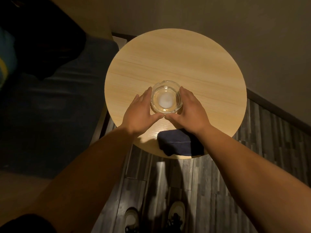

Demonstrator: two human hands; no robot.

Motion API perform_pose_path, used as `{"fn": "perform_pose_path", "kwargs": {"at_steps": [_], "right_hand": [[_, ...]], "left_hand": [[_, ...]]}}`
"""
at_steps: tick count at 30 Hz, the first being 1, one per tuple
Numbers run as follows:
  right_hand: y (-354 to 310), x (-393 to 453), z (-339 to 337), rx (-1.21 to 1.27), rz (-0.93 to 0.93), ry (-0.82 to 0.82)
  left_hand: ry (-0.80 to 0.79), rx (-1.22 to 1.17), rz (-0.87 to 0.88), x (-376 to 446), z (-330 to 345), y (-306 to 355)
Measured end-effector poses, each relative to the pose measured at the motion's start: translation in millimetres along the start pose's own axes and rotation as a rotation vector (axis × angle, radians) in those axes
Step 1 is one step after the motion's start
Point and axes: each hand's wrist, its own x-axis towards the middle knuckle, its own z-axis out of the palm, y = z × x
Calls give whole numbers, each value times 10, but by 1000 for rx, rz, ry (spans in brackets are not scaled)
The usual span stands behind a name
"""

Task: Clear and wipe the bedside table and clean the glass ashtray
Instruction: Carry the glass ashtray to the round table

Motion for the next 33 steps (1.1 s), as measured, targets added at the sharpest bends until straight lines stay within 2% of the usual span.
{"fn": "perform_pose_path", "kwargs": {"at_steps": [10,15,18,21,23,27,33], "right_hand": [[50,6,36,24,41,-14],[59,34,-11,-14,84,-120],[64,13,-132,-18,107,-169],[99,-130,-321,-112,82,-190],[117,-303,-437,-182,38,-183],[138,-706,-573,-262,7,-183],[254,-1144,-669,-325,27,-167]], "left_hand": [[7,26,-13,18,84,-63],[-21,9,-33,16,57,-47],[-97,2,-97,11,15,-43],[-132,13,-147,-72,-50,-21],[-93,60,-147,-207,-76,23],[-13,177,-82,-516,-37,268],[-194,335,201,-736,345,810]]}}
